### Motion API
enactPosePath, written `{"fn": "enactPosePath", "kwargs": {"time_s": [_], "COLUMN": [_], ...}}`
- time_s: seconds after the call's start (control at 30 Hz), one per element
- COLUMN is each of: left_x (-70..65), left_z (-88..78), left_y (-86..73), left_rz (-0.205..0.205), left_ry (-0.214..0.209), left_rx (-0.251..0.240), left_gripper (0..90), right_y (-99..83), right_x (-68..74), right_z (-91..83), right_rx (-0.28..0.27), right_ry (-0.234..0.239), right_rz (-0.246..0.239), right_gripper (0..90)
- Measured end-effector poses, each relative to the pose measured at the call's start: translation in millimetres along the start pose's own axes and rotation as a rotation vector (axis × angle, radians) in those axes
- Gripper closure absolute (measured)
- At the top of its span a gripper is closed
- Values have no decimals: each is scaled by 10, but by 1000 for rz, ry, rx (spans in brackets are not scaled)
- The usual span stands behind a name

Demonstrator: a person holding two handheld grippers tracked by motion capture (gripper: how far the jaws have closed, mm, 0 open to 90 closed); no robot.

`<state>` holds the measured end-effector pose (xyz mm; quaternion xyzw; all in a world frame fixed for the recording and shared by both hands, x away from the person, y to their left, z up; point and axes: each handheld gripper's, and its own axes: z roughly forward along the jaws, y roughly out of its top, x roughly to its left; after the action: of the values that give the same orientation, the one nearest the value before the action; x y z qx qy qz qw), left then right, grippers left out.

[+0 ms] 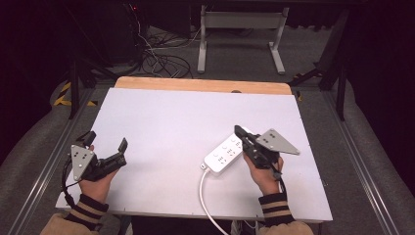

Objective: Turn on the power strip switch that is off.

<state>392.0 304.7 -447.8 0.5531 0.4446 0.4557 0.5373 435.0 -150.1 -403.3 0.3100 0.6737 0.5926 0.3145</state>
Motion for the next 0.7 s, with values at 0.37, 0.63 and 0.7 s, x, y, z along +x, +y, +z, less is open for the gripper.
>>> {"fn": "enactPosePath", "kwargs": {"time_s": [0.37,0.63,0.7], "left_x": [-7,-6,-10], "left_z": [3,9,8], "left_y": [8,11,12], "left_rz": [-6,-6,-4], "left_ry": [1,0,0], "left_rx": [-5,-6,-8], "left_gripper": [5,6,6], "right_y": [-133,-180,-182], "right_x": [-283,-282,-279], "right_z": [-515,-517,-516], "right_rx": [-221,-218,-218], "right_ry": [-79,-104,-104], "right_rz": [42,6,2], "right_gripper": [900,900,900]}}
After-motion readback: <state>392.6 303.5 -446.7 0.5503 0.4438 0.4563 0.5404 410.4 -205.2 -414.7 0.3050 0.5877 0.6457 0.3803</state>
